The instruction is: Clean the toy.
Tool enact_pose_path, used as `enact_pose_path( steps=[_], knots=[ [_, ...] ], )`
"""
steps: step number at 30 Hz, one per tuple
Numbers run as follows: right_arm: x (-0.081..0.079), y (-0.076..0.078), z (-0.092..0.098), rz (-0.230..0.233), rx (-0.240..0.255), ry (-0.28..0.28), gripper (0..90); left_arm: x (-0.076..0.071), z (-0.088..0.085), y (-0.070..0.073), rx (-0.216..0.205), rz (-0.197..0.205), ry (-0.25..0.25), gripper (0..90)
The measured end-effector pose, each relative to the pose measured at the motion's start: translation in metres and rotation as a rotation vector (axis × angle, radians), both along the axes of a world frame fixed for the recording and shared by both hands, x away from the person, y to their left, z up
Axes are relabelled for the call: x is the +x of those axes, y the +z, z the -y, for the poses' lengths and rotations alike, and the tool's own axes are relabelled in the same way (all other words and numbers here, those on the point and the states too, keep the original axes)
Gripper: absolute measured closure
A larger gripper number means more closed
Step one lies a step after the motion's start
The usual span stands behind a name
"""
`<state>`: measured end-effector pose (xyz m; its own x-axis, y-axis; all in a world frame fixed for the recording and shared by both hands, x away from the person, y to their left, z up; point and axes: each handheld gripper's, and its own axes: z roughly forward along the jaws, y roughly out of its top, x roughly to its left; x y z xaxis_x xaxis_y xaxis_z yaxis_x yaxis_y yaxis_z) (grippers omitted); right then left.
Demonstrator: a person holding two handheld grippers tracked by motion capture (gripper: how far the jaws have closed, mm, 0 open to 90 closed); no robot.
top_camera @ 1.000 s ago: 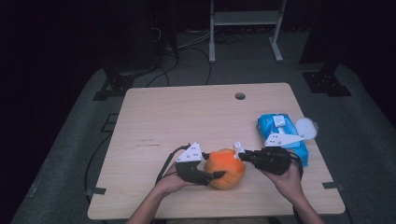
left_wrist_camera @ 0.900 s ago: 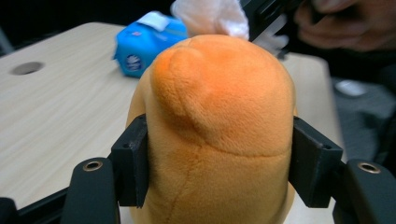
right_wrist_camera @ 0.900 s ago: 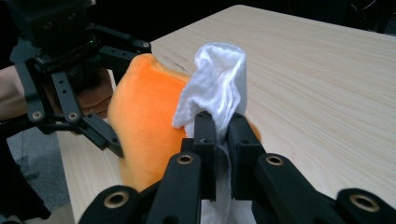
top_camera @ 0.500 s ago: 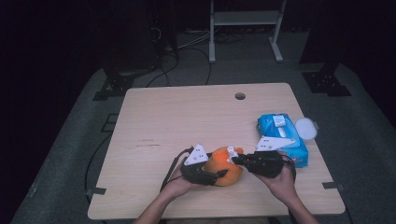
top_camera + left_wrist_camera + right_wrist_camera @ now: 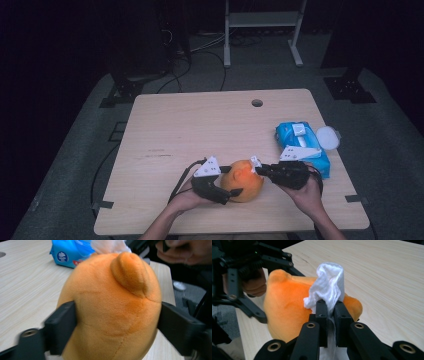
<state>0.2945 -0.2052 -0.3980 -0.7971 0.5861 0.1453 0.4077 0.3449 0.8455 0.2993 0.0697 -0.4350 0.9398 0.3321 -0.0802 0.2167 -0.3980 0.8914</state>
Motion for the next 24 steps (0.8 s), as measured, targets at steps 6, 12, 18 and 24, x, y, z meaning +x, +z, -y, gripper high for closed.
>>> enact_pose_path(
  steps=[6,12,18,24],
  knots=[
    [-0.014,0.011,-0.015,0.027,0.035,0.094,82.9,-0.005,-0.002,-0.004,0.017,0.042,-0.046,25.3],
    [-0.014,0.014,-0.018,0.049,0.01,0.088,82.6,-0.007,-0.005,-0.004,0.029,0.052,-0.063,27.7],
    [-0.003,0.003,0.005,0.009,-0.015,0.01,82.7,-0.006,-0.004,-0.004,0.035,0.062,-0.063,27.8],
    [-0.02,0.012,-0.015,0.021,0.02,0.119,82.9,-0.005,-0.003,-0.005,0.023,0.051,-0.032,27.5]
  ],
)
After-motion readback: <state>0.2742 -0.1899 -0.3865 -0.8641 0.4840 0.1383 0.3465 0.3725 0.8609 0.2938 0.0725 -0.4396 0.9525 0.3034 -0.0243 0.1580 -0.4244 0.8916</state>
